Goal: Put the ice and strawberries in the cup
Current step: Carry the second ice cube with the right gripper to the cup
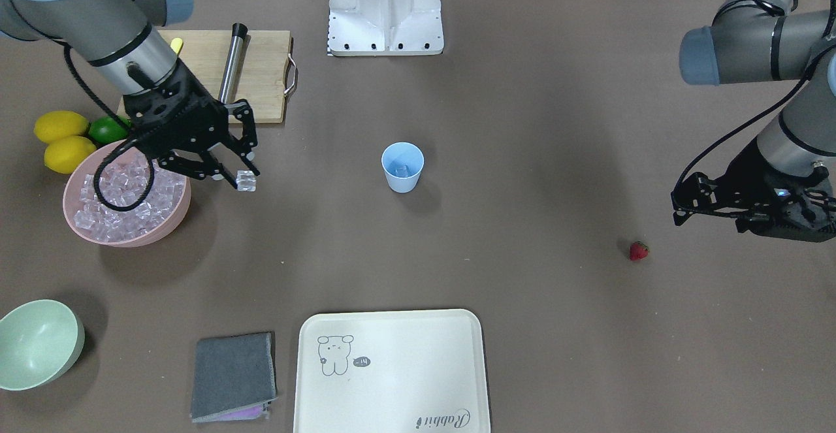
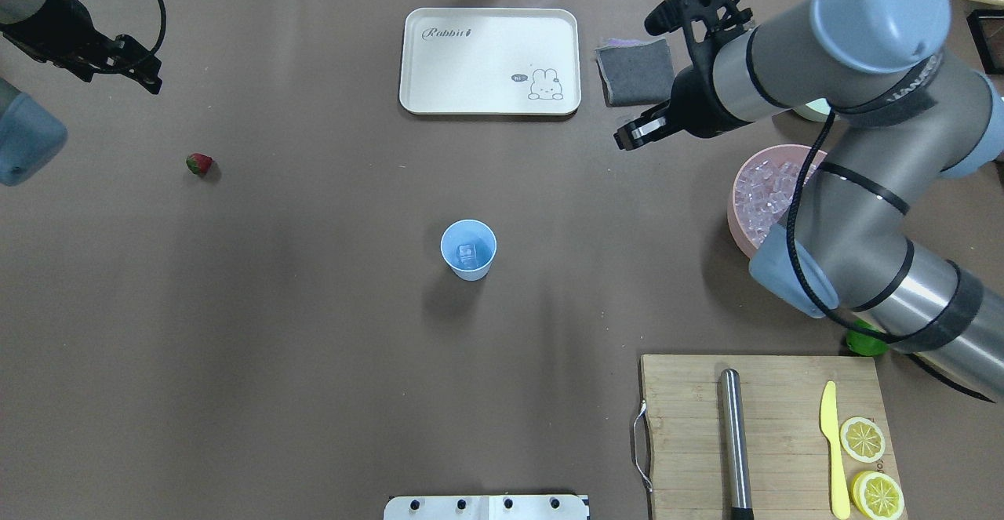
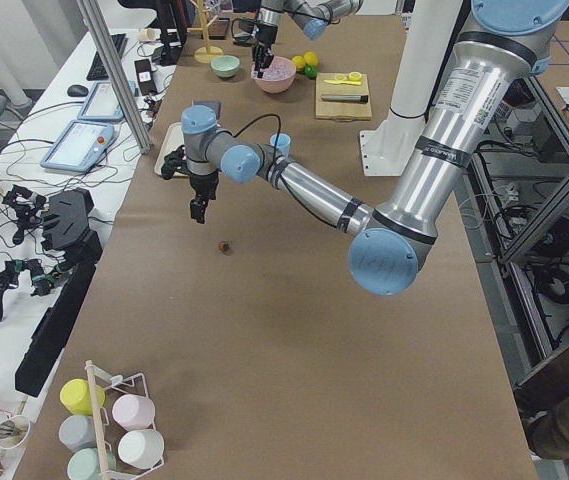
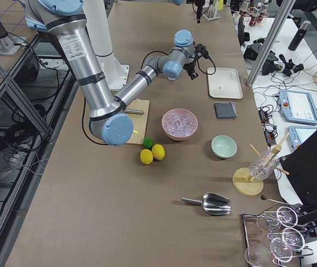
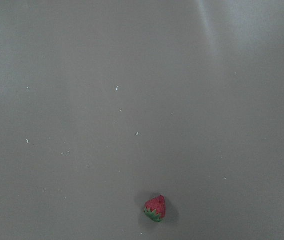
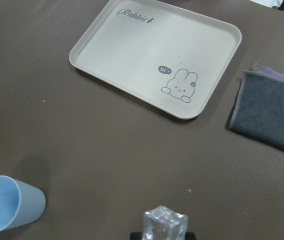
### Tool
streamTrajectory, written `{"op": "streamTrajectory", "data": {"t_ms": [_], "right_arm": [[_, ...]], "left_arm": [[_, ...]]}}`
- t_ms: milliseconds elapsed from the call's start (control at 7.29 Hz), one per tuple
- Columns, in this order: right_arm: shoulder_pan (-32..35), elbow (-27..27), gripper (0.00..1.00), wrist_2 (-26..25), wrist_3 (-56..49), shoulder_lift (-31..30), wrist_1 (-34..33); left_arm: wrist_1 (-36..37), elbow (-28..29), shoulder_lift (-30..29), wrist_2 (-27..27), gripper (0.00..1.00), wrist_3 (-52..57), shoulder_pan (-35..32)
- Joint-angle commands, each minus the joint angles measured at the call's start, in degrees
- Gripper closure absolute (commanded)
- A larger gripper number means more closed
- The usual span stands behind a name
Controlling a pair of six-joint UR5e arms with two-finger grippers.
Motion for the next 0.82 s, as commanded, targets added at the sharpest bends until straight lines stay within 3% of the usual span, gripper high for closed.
{"op": "streamTrajectory", "data": {"t_ms": [0, 275, 686], "right_arm": [[-5.99, 0.03, 1.0, -5.58, 2.12, 2.13, -0.05], [-12.14, -0.49, 1.0, -11.38, 2.39, 4.23, -0.13], [-16.12, -4.17, 1.0, -14.2, 2.3, 9.24, -0.05]], "left_arm": [[-0.06, -0.81, -0.24, -0.25, 0.02, -0.3, 0.18], [-2.58, -0.38, -0.07, -0.78, 0.02, -0.39, 0.62], [-4.01, -0.46, 0.9, -0.34, 0.02, -0.3, 1.33]]}}
